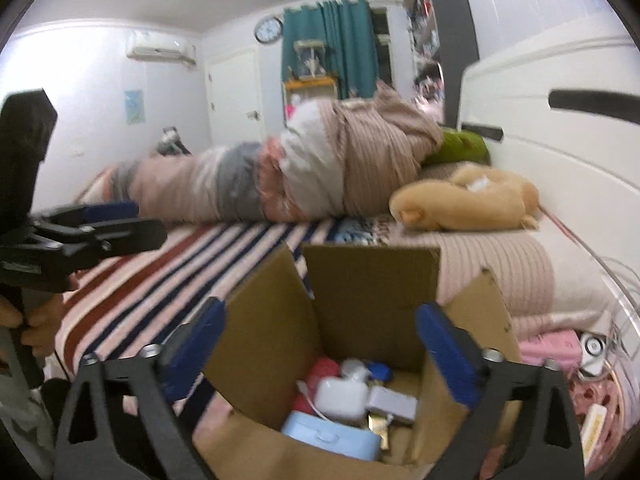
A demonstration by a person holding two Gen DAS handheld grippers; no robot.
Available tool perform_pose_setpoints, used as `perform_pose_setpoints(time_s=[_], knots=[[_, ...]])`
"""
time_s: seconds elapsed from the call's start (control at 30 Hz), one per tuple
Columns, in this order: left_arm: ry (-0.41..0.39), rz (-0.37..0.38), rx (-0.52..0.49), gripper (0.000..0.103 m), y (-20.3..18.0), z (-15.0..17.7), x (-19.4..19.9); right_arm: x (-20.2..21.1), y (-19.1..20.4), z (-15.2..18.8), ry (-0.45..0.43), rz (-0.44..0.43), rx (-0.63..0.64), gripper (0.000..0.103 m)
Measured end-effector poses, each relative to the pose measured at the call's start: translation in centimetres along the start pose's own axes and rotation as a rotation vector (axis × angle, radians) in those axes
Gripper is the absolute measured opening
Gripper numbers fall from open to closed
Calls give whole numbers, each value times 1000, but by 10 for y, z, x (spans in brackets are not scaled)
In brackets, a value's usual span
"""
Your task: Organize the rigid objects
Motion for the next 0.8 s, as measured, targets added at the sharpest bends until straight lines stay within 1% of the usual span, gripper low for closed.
perform_pose_setpoints(time_s=[0.03, 0.13, 0.3, 0.47, 0.63, 0.8], knots=[[-16, -39, 19, 102, 9, 3, 4, 1, 2, -2, -15, -2, 1, 103], [-37, -87, 48, 102, 26, 11, 10, 3, 6, -6, -43, -9, 1, 103], [-40, -113, 89, 102, 40, 23, 12, 7, 10, -6, -50, -60, -14, 103], [-51, -127, 106, 102, 46, 26, 17, 5, 12, -5, -49, -42, 11, 103], [-58, -141, 96, 102, 46, 25, 19, 8, 10, -6, -51, -56, -15, 103], [-62, -146, 94, 102, 46, 25, 22, 9, 6, -5, -47, -38, -10, 103]])
Point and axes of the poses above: each gripper's, at about its wrist camera, not at the fingertips, and x roughly against the way its jaws point, y to its left, z to its underside, the point moved 8 cm from there along -x, roughly the way its jaws point, and after that the axes turned 8 degrees about z, right-handed, at the moved point
